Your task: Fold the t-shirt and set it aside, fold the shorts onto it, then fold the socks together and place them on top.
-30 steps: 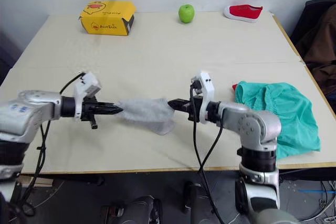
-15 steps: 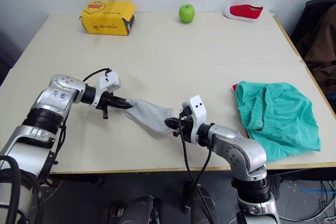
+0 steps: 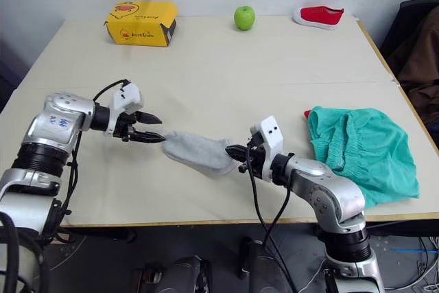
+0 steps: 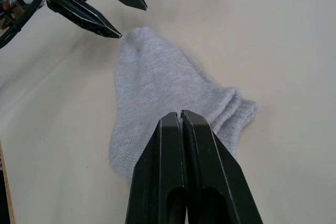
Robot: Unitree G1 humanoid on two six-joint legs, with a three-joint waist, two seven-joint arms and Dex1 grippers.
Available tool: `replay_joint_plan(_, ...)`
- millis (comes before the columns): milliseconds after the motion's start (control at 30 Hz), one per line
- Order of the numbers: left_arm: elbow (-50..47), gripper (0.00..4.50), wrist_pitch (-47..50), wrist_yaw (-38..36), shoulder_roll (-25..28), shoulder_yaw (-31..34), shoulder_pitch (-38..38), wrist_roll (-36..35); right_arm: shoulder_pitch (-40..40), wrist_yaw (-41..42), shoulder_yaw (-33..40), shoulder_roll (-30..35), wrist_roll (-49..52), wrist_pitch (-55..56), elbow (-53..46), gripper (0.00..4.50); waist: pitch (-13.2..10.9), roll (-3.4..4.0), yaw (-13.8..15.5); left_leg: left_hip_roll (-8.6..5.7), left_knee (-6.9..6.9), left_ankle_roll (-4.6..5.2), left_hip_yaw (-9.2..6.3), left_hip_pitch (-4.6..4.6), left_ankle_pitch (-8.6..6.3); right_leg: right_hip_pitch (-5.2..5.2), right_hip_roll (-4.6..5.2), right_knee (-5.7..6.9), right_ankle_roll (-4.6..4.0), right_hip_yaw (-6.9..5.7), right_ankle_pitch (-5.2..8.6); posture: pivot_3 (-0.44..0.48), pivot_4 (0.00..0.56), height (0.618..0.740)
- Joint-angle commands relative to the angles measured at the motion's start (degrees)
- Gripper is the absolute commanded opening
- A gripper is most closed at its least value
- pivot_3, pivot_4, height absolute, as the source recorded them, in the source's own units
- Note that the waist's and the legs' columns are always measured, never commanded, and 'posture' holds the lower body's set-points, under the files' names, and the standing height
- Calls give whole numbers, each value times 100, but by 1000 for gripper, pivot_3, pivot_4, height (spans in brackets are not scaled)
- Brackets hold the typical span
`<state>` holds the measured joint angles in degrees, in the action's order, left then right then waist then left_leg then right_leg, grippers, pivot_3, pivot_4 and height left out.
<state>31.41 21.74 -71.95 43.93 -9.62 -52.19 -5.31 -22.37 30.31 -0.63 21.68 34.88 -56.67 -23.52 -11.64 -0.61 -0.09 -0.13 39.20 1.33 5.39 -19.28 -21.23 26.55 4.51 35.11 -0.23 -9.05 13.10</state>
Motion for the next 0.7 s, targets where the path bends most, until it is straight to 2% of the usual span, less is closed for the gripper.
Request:
replay_joint_plan(33,-370,3277,226,108,89,269,97,-141,-86,37,73,29,173,-45,-136,327,0,0,2,0,0,1,0,0,0,-1,0,0,0,0,0,0,150,740)
replay_joint_plan(100,-519,3277,309,172,73,313,202,-140,-86,-10,-75,59,3,24,46,577,0,0,-4,0,1,1,0,1,1,-1,0,1,1,0,0,0,150,740)
replay_joint_plan(267,-1156,3277,703,215,105,480,443,-324,-119,54,-219,300,-298,257,85,2256,0,0,2,0,1,1,0,1,1,-1,0,3,1,0,0,0,150,740)
replay_joint_plan(300,-1275,3277,821,244,103,543,449,-395,-133,110,-161,366,-270,274,37,2256,0,0,3,0,2,1,0,0,1,0,1,3,1,0,0,0,150,740)
replay_joint_plan(367,-1491,3618,1060,283,88,683,424,-568,-187,199,-14,478,-186,329,-52,2284,0,0,5,-1,4,1,0,-1,1,-1,1,2,1,0,-1,0,150,740)
replay_joint_plan(467,-2016,4413,1550,478,-95,929,413,-943,-376,314,158,534,9,360,-186,2284,0,0,8,-1,4,1,-1,0,1,-2,1,3,2,0,-1,0,150,740)
replay_joint_plan(567,-2546,4500,1818,779,-347,956,622,-1119,-644,341,-39,413,37,360,-175,1696,0,0,3,0,4,1,0,3,1,-4,1,4,2,1,-1,0,150,740)
replay_joint_plan(600,-2664,4500,1868,892,-431,945,697,-1135,-719,364,-183,371,-24,414,-132,1325,0,0,-5,0,4,1,0,6,1,-7,0,6,2,2,-1,0,150,740)
replay_joint_plan(700,-2848,3925,2114,1294,-746,913,888,-1194,-911,503,-793,327,-441,770,96,319,0,0,-9,0,5,-2,3,9,2,-6,-2,10,2,4,-1,0,150,740)
